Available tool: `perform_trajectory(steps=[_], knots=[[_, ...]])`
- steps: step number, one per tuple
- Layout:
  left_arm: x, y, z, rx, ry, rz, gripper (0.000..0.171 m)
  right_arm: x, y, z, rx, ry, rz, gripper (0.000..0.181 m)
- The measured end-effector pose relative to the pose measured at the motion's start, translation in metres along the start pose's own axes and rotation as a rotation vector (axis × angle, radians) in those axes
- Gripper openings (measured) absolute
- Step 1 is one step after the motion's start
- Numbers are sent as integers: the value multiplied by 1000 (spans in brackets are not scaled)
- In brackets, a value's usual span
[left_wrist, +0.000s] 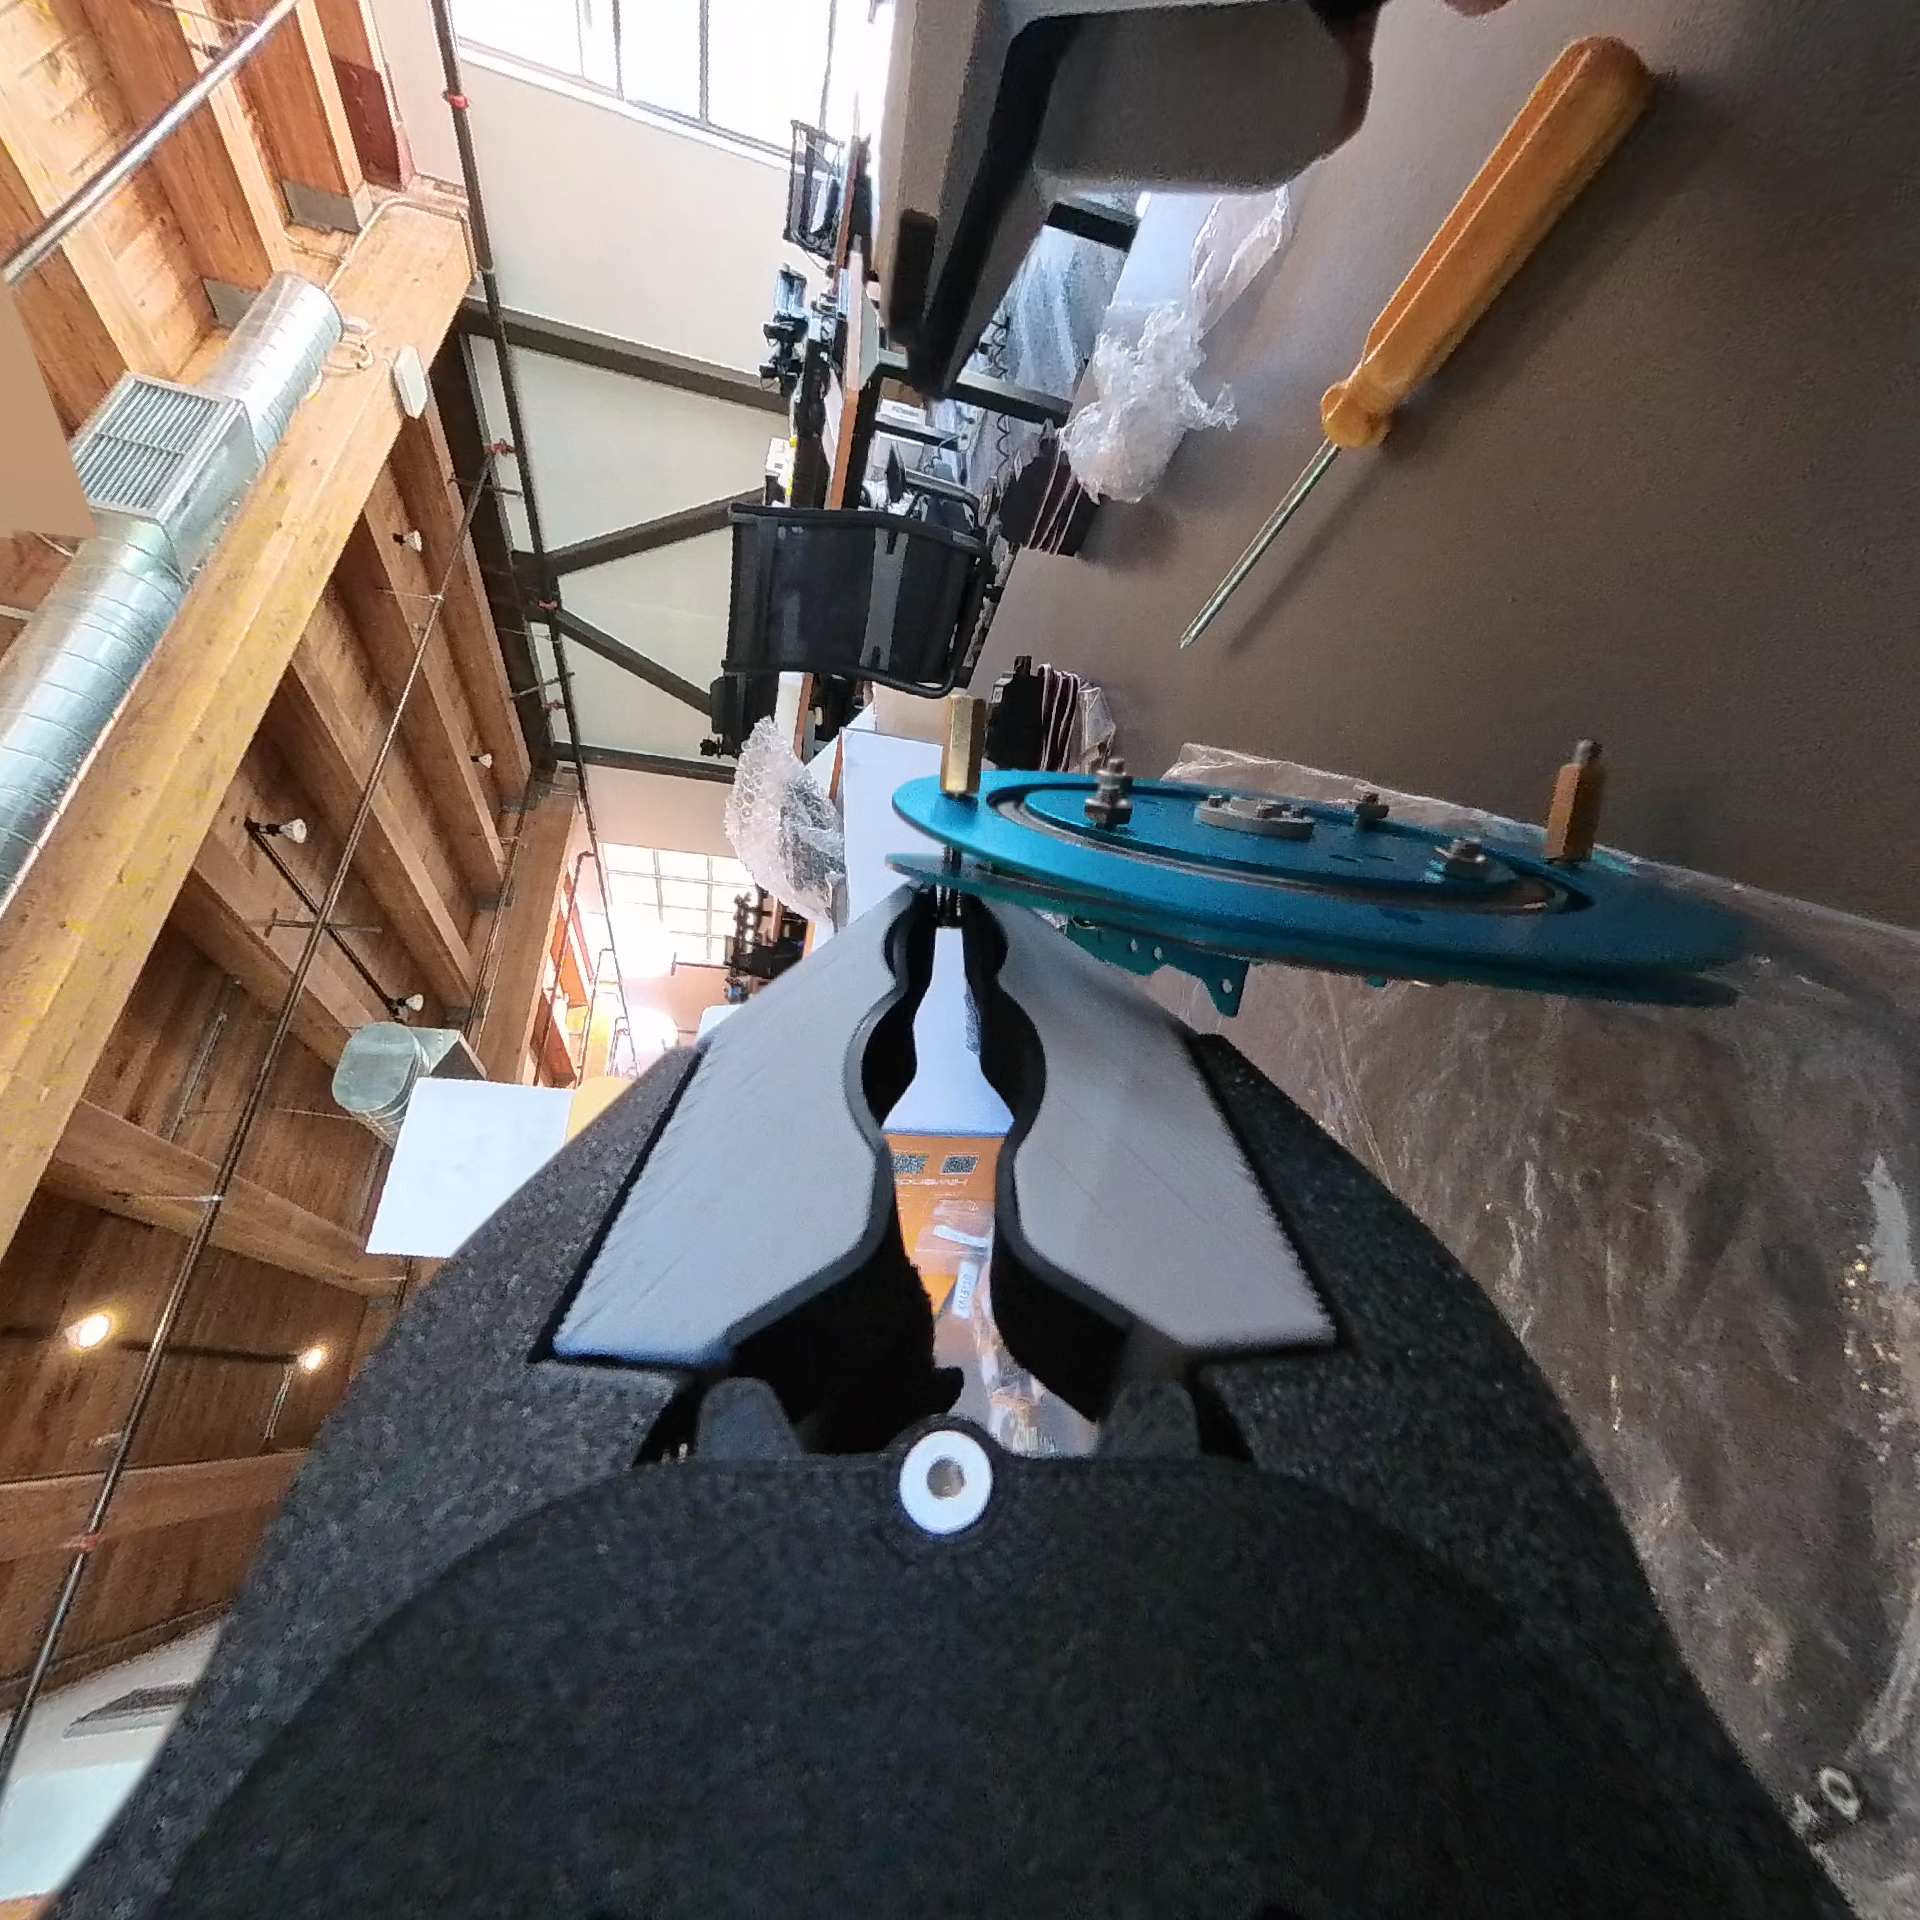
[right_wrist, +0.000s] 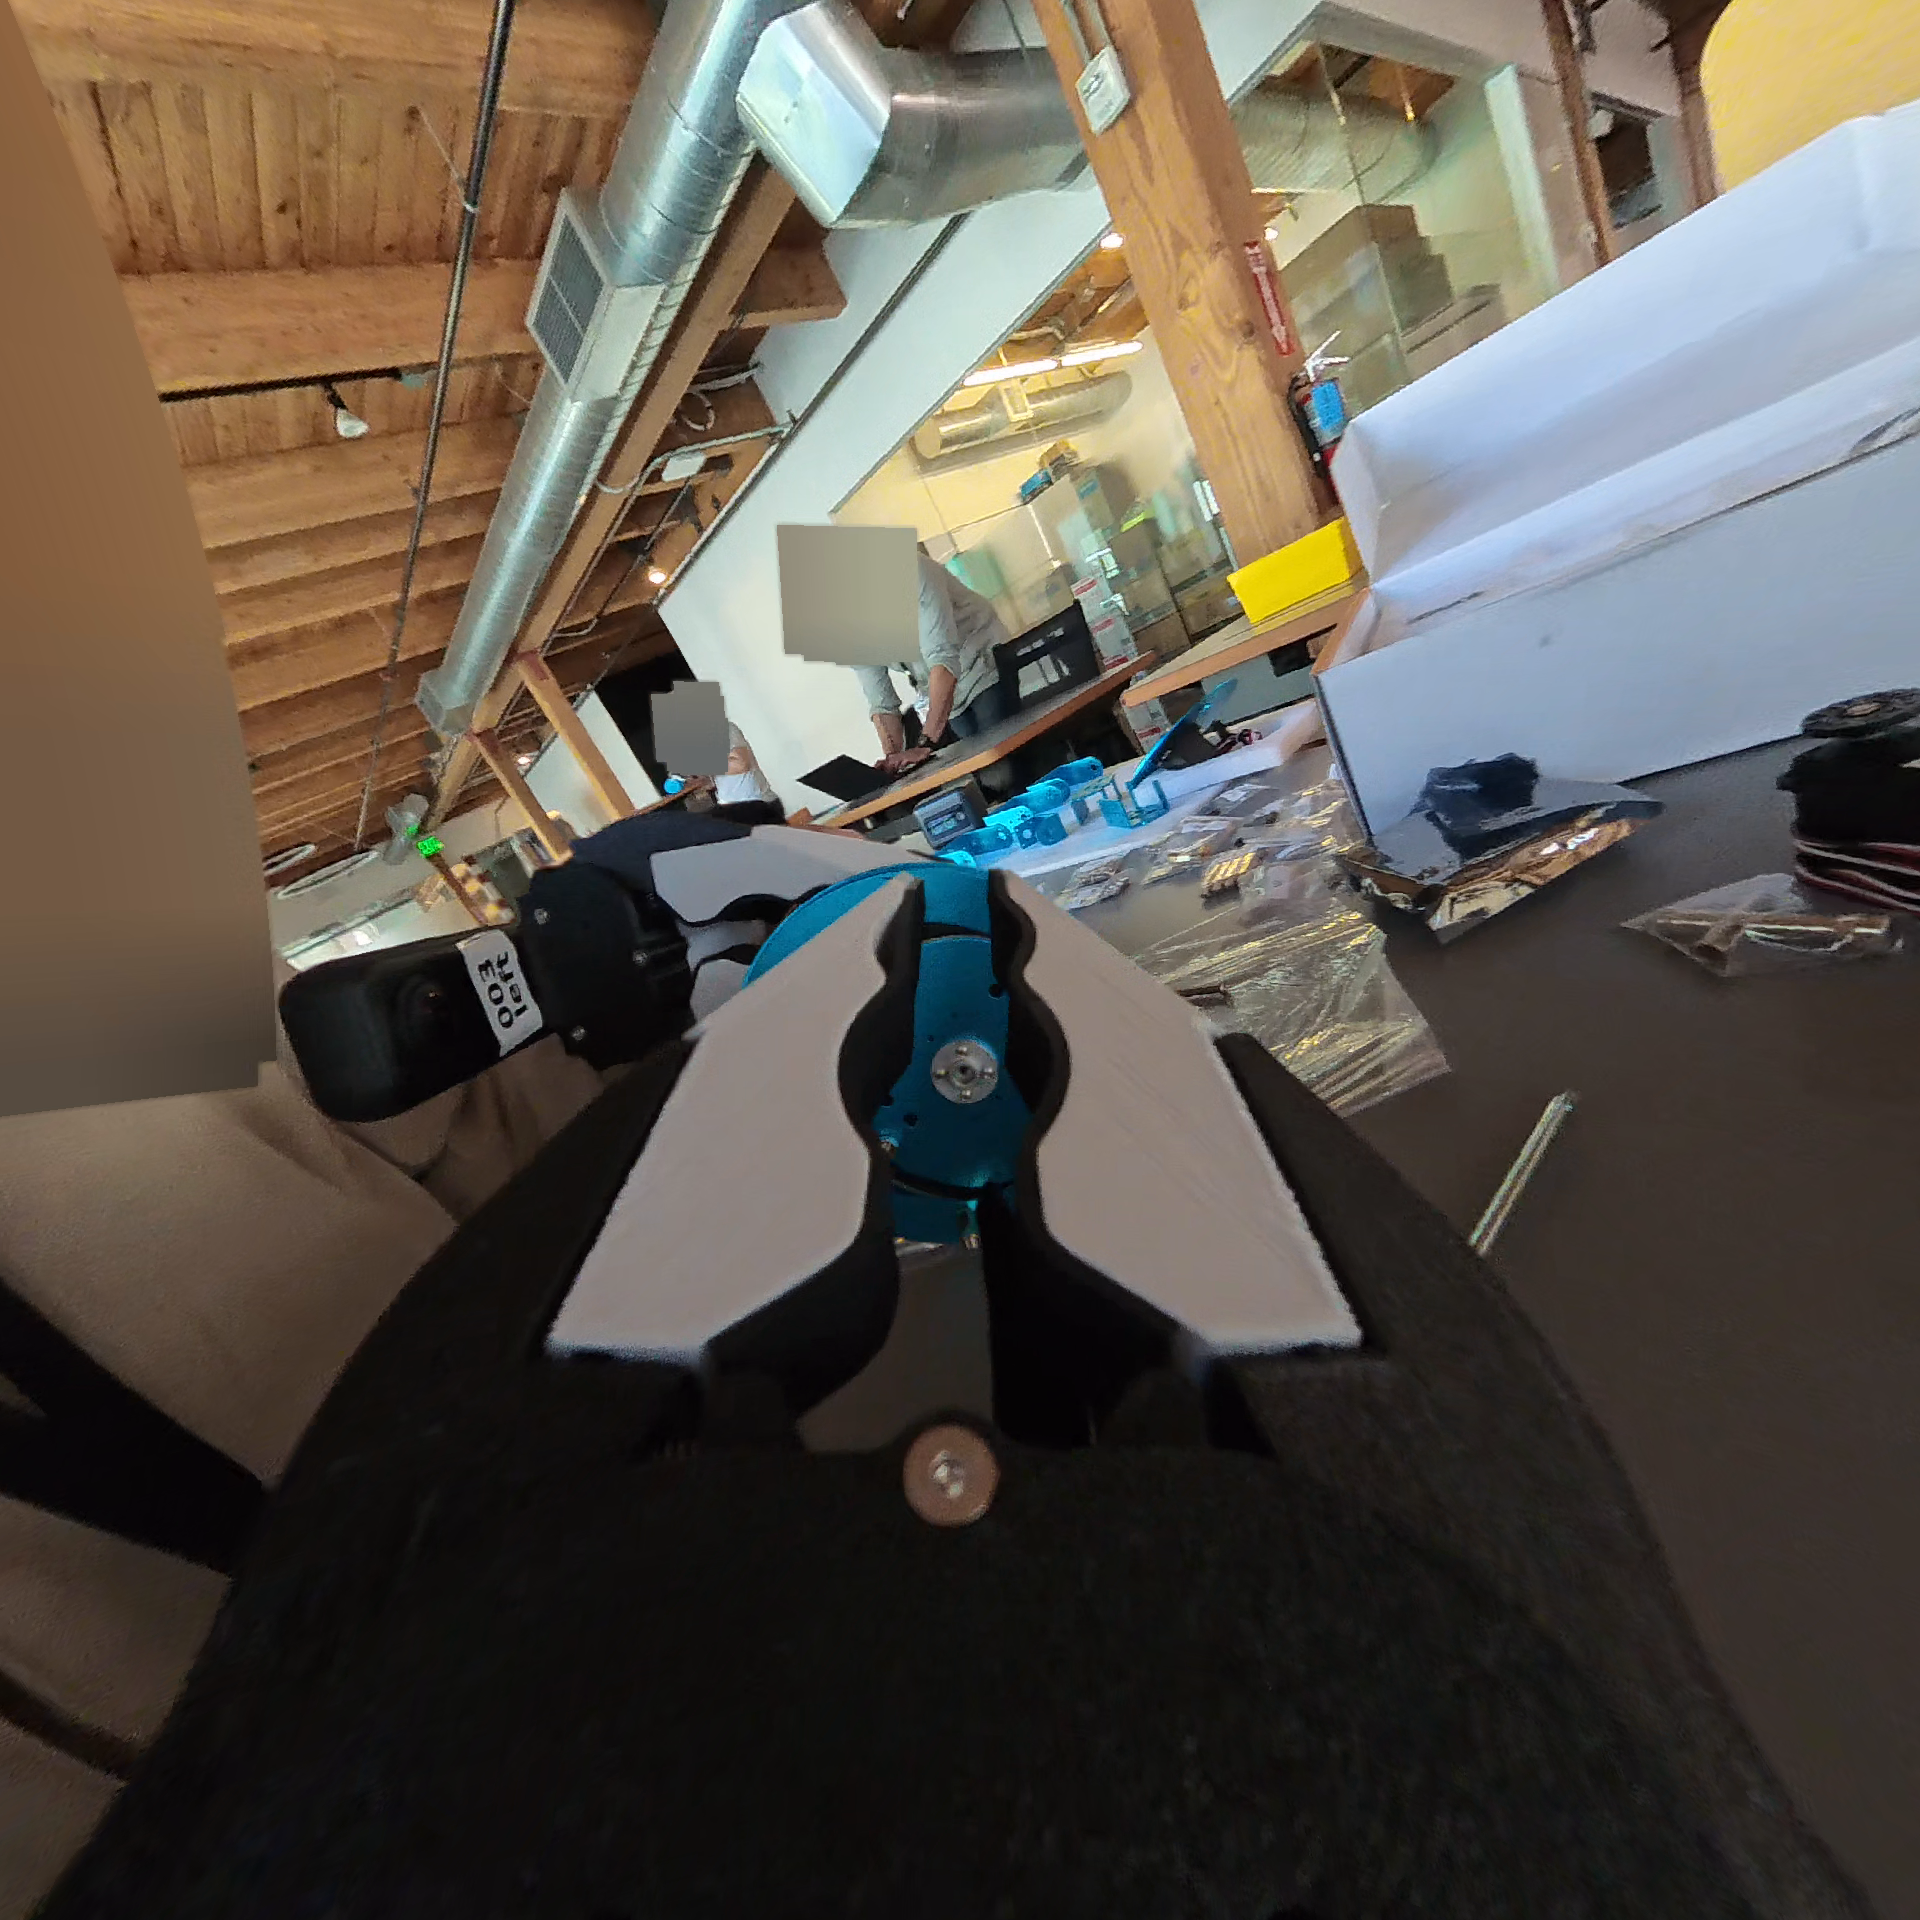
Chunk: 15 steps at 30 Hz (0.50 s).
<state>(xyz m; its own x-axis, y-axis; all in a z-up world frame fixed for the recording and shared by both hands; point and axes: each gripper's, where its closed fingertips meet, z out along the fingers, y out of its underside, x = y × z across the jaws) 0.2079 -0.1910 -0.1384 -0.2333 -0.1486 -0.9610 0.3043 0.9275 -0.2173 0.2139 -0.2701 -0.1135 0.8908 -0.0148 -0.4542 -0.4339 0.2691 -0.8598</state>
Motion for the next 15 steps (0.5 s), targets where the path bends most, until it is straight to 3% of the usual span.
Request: perform_trajectory(steps=[6, 11, 15], knots=[[0, 0, 1, -21, -9, 15, 3, -5, 16, 4, -84, -18, 16, 16], [0, 1, 1, -19, 6, -8, 3, -8, 18, -6, -14, -37, 75, 16], [0, 6, 2, -32, 86, -187, 2, -5, 11, -13, 33, -17, 67, 18]])
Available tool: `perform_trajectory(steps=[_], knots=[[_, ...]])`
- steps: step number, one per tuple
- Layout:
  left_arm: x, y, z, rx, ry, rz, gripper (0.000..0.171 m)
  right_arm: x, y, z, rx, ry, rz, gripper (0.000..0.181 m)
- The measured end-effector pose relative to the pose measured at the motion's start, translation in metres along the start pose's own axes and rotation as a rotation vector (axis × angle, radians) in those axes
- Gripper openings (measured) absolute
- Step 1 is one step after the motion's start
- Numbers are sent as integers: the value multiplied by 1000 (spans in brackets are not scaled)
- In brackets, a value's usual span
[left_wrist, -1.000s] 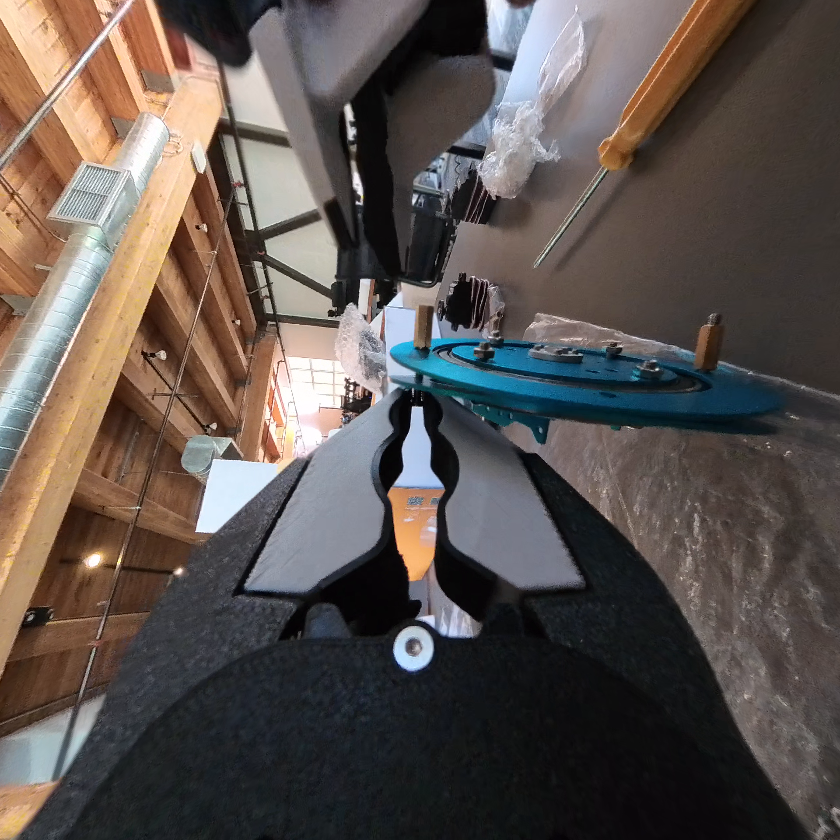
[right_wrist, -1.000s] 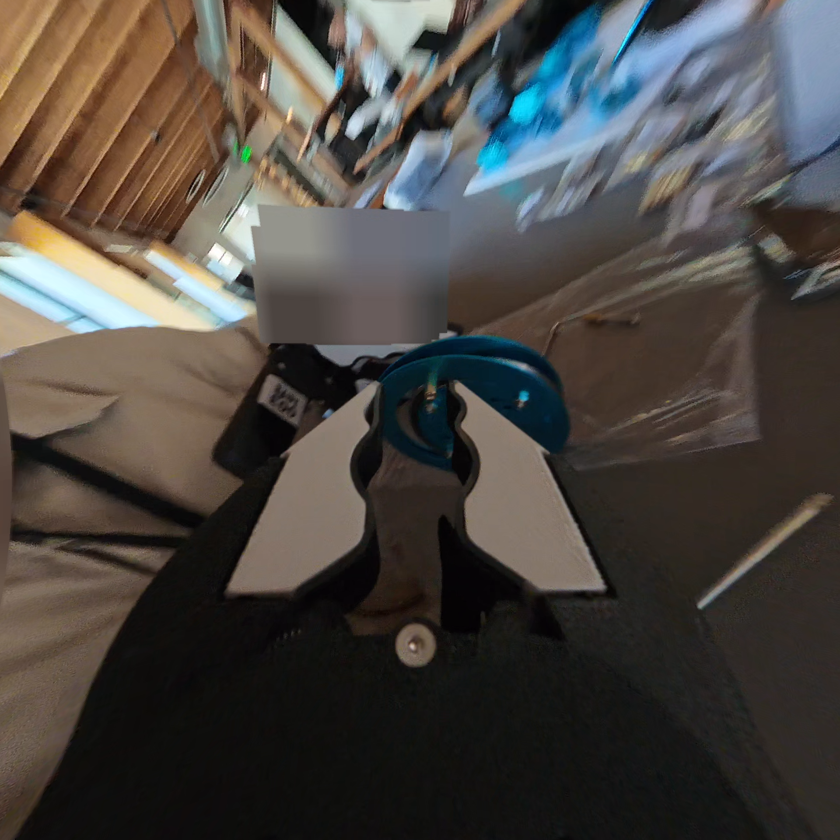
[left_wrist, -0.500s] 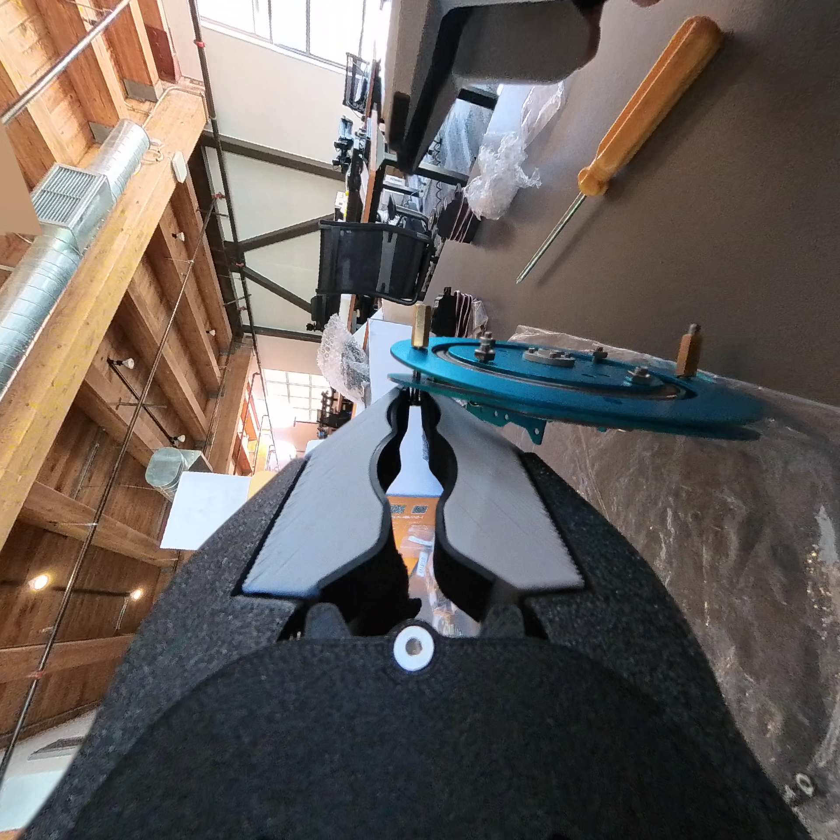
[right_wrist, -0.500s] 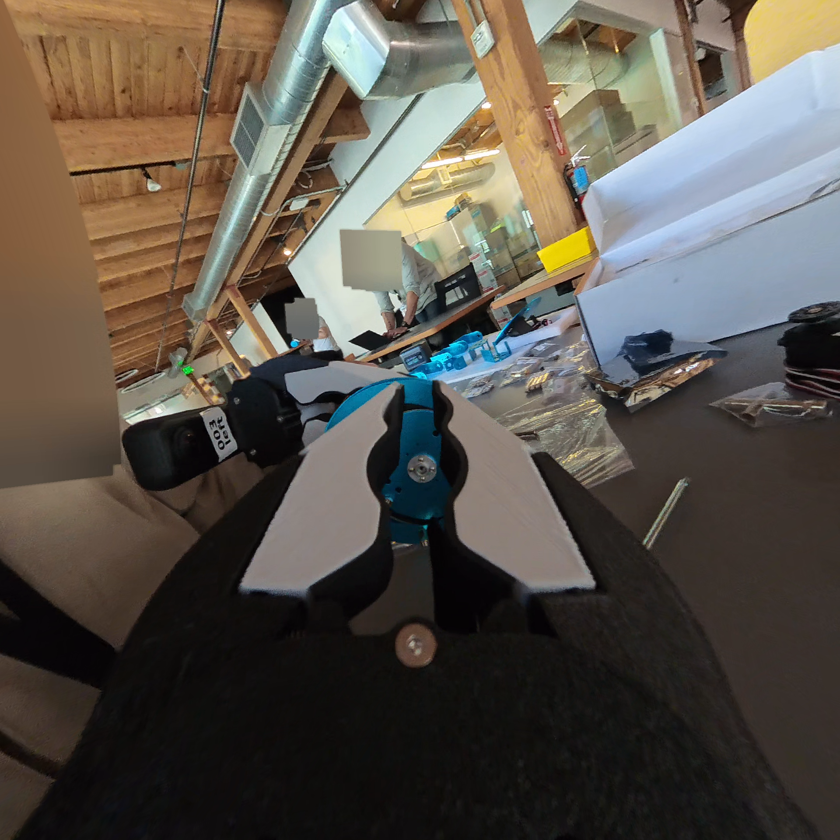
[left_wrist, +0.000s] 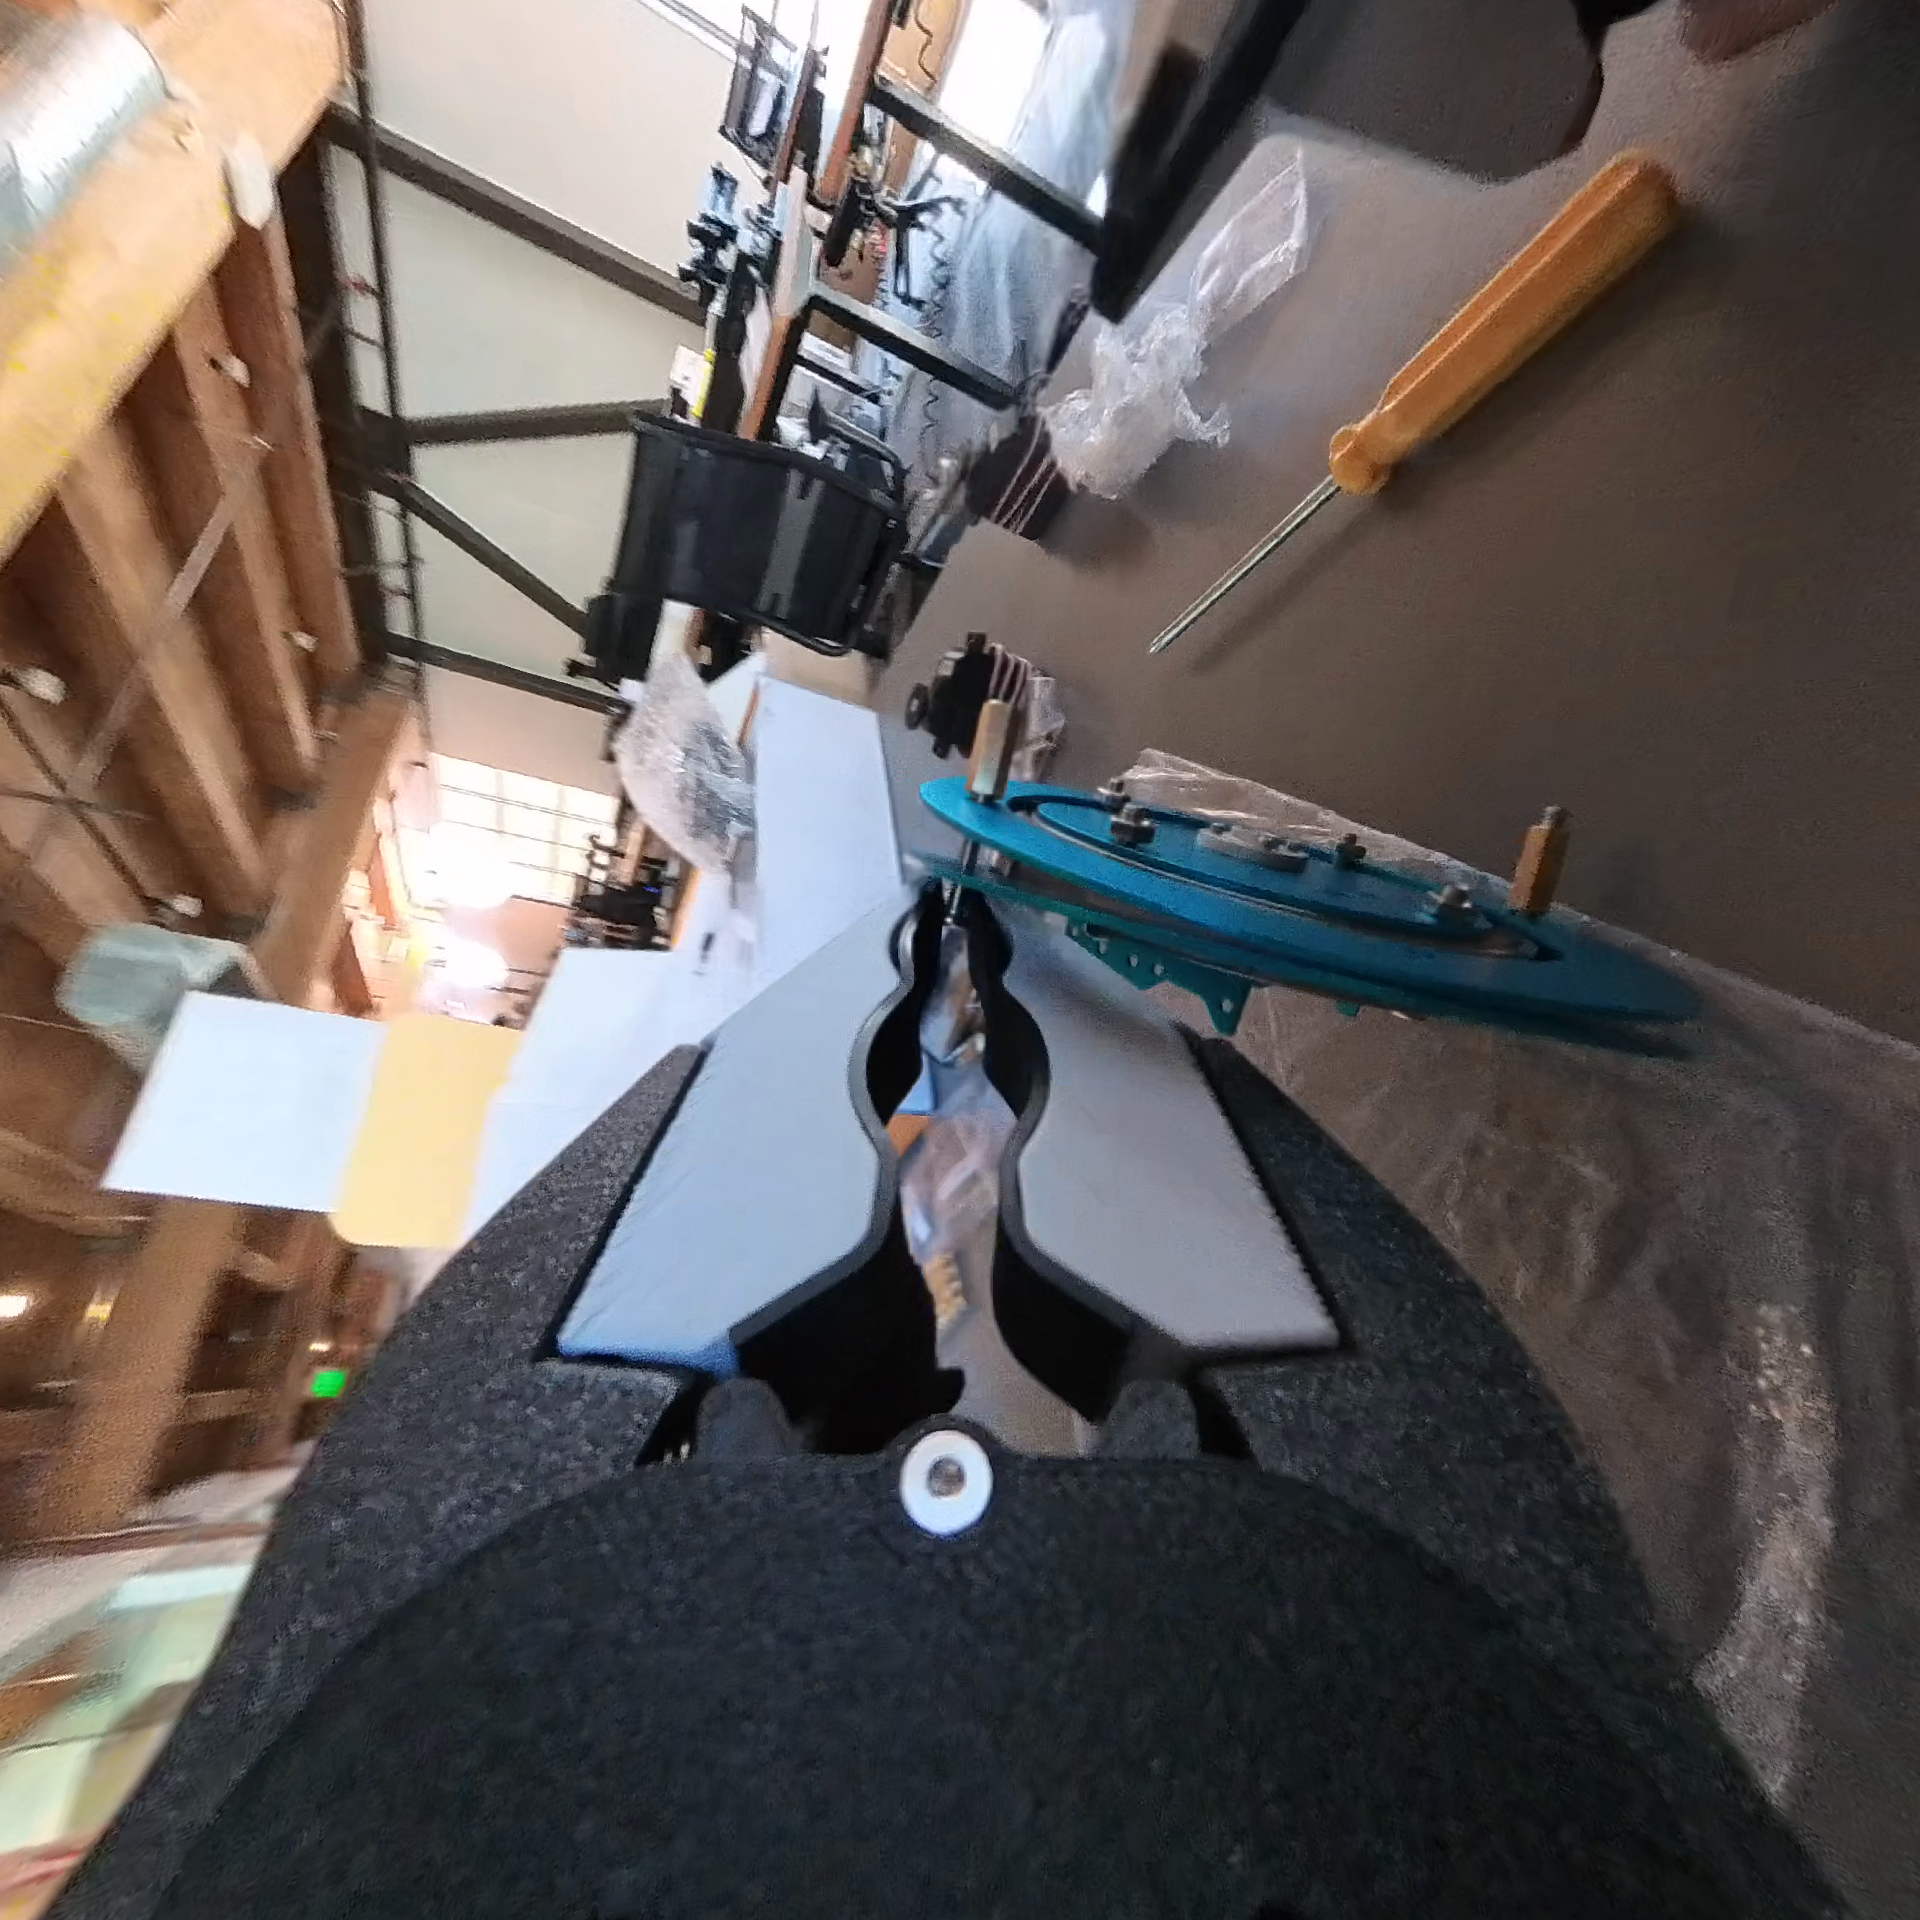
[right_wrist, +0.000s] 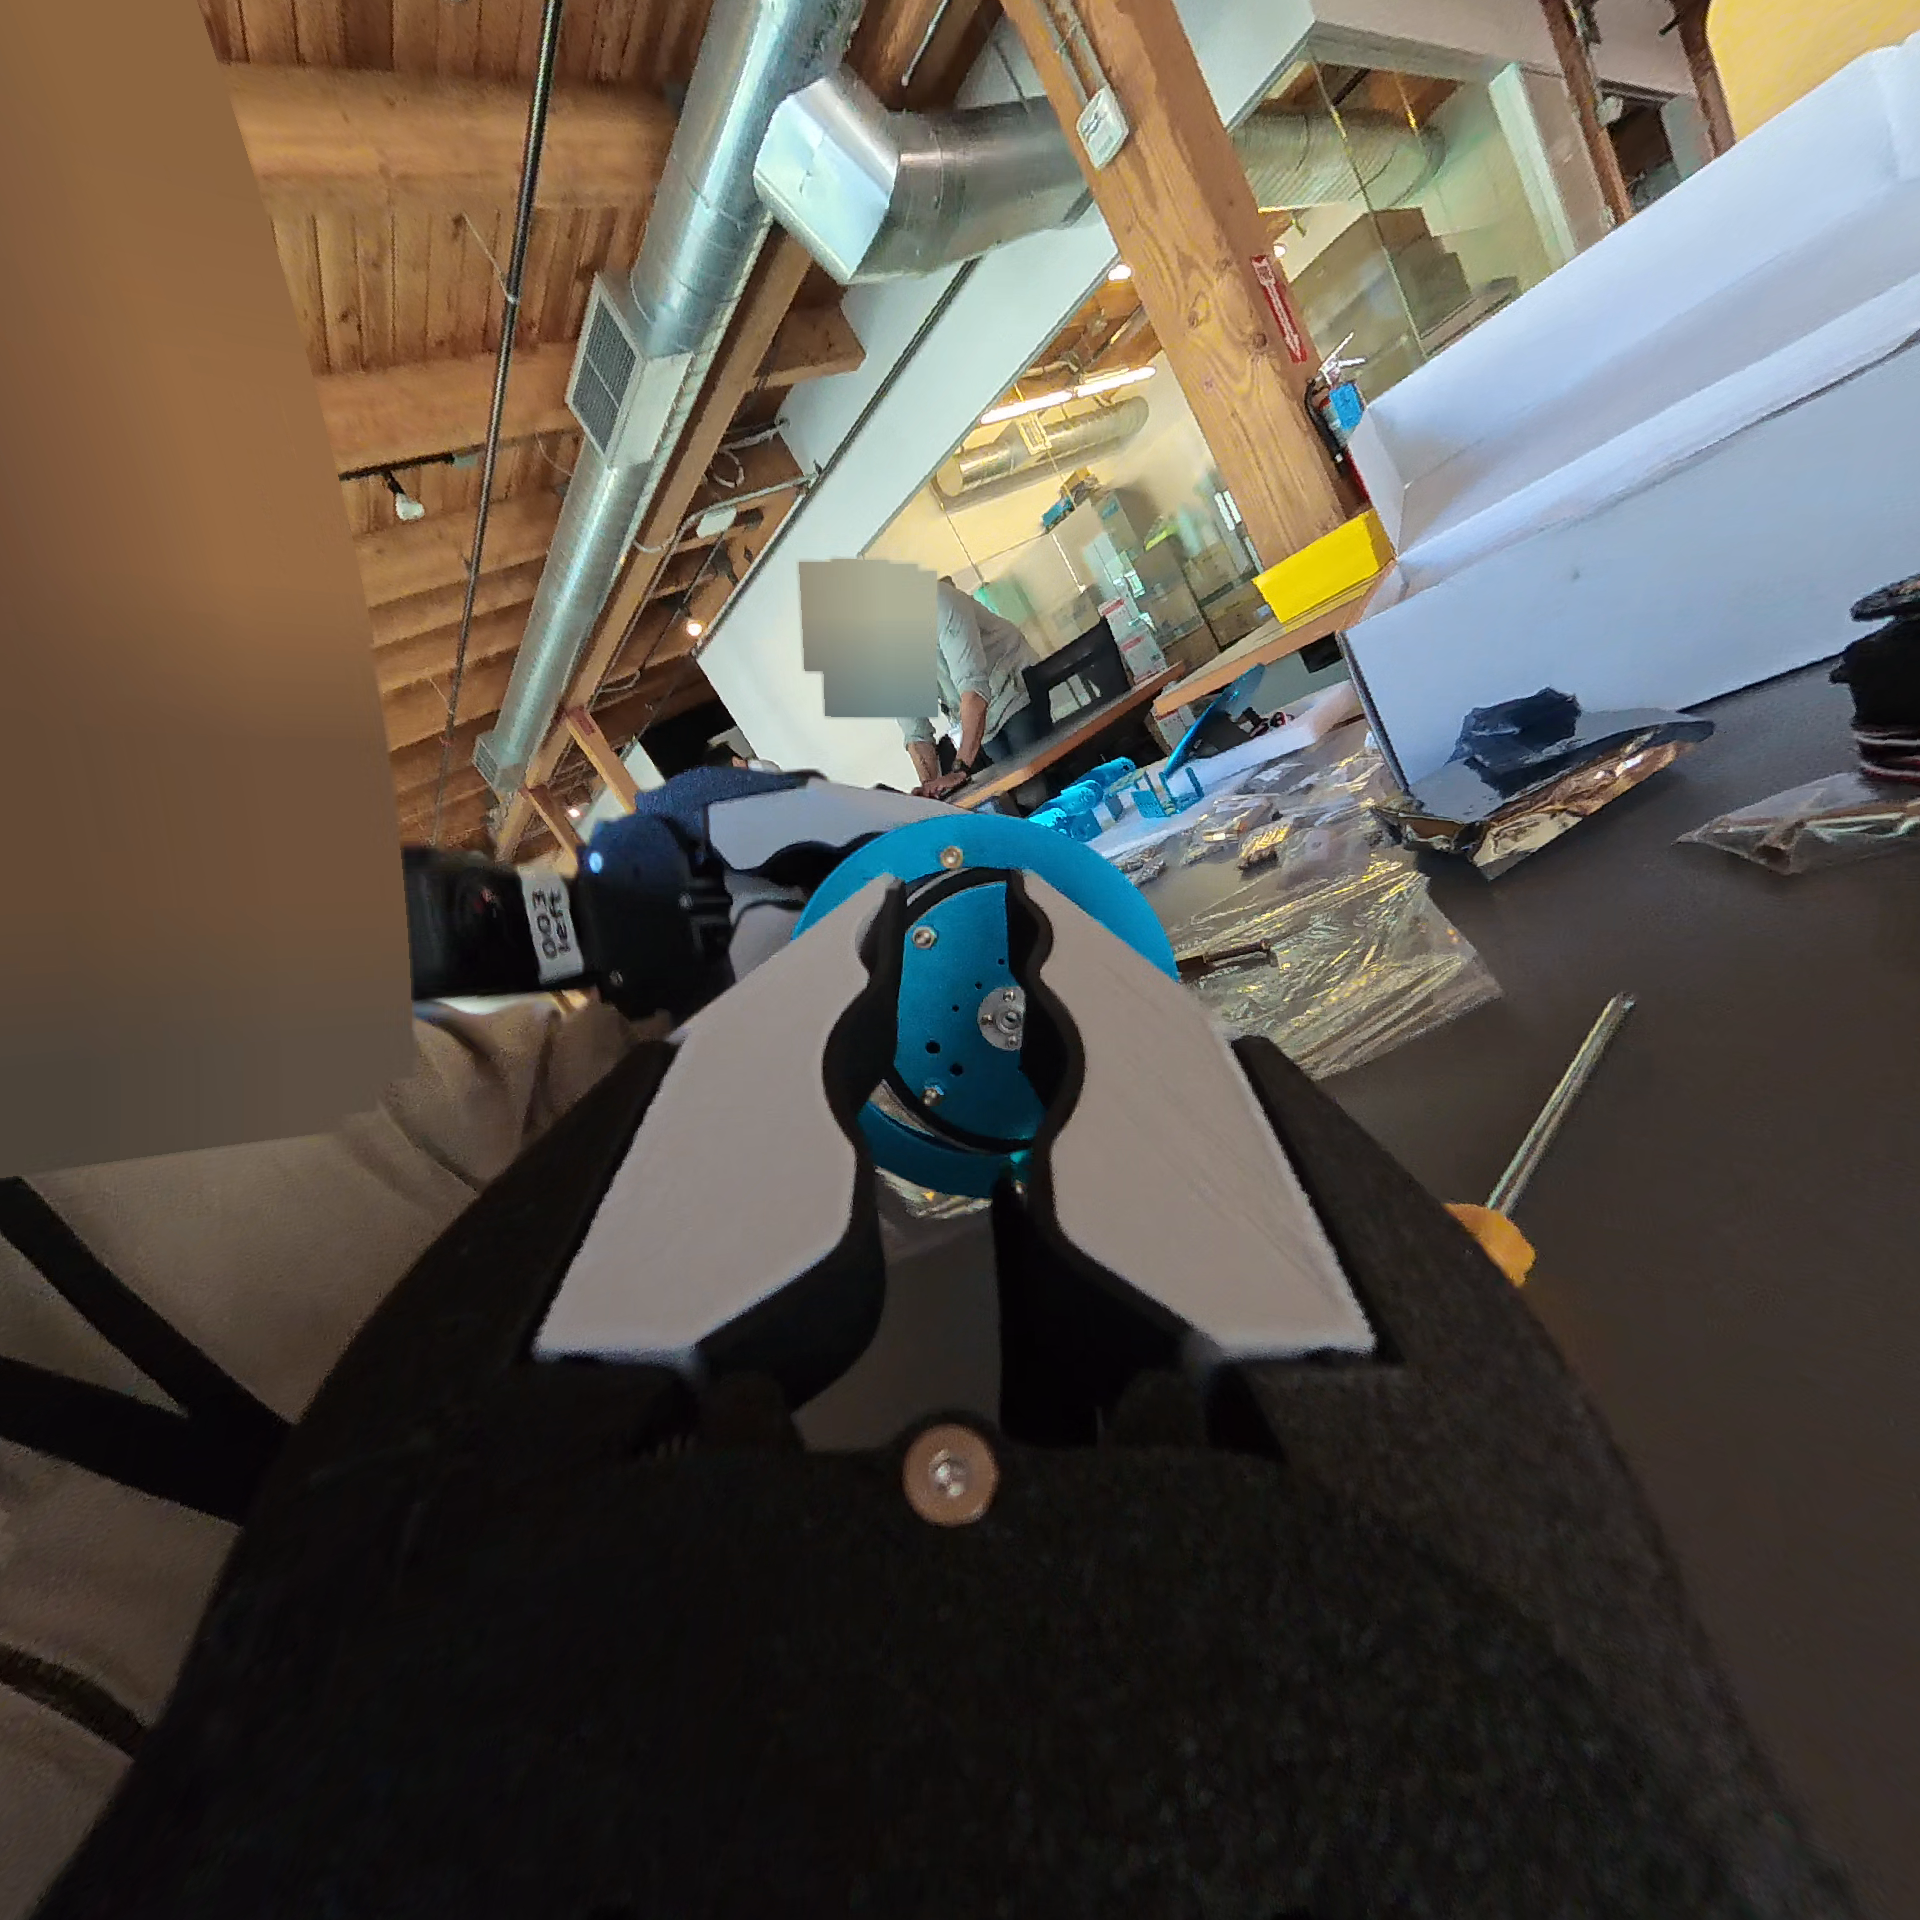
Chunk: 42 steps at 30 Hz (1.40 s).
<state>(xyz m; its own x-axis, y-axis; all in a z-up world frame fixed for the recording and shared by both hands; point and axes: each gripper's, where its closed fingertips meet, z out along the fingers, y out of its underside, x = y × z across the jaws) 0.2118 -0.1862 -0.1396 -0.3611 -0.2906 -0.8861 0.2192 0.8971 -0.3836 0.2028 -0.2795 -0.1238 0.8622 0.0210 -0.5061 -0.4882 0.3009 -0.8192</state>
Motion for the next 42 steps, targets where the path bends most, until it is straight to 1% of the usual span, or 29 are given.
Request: perform_trajectory(steps=[3, 6, 8, 10, 13, 17, 21, 23, 25, 27, 31, 32, 34, 37, 39, 41, 42], knots=[[-10, 5, -4, -23, 21, -93, 2, -2, 4, 2, -31, 18, -69, 16], [-33, 17, -20, -67, -6, -173, 2, -4, 5, 5, -34, 20, -88, 14], [-48, 29, -34, -105, -28, -191, 2, -4, 5, 5, -31, 9, -79, 14], [-54, 42, -48, -141, -17, -188, 2, -3, 5, 4, -25, 11, -69, 13], [-44, 67, -61, -210, 47, -257, 3, -2, 5, 4, -23, 23, -70, 13], [-25, 88, -71, -241, 131, -395, 2, -6, 10, 8, -40, 35, -111, 12], [-15, 93, -83, -220, 221, -527, 2, -14, 18, 14, -68, 31, -150, 11], [-8, 95, -85, -215, 286, -632, 2, -16, 24, 17, -86, 33, -176, 10], [-1, 98, -84, -216, 336, -686, 2, -20, 28, 20, -95, 29, -192, 9], [0, 101, -84, -211, 337, -729, 2, -24, 31, 23, -104, 20, -195, 9], [1, 99, -84, -184, 350, -760, 3, -26, 38, 29, -136, 34, -228, 9], [2, 97, -84, -173, 362, -776, 3, -27, 38, 33, -157, 40, -231, 10], [4, 95, -84, -156, 382, -807, 3, -38, 40, 46, -245, -6, -269, 15], [5, 95, -81, -141, 371, -820, 3, -47, 43, 82, -393, -37, -452, 24], [5, 95, -83, -148, 363, -795, 3, -45, 53, 109, -514, -60, -612, 36], [5, 92, -84, -138, 355, -756, 3, -42, 74, 131, -619, -129, -751, 36], [5, 90, -85, -134, 352, -743, 3, -36, 82, 141, -663, -132, -786, 35]])
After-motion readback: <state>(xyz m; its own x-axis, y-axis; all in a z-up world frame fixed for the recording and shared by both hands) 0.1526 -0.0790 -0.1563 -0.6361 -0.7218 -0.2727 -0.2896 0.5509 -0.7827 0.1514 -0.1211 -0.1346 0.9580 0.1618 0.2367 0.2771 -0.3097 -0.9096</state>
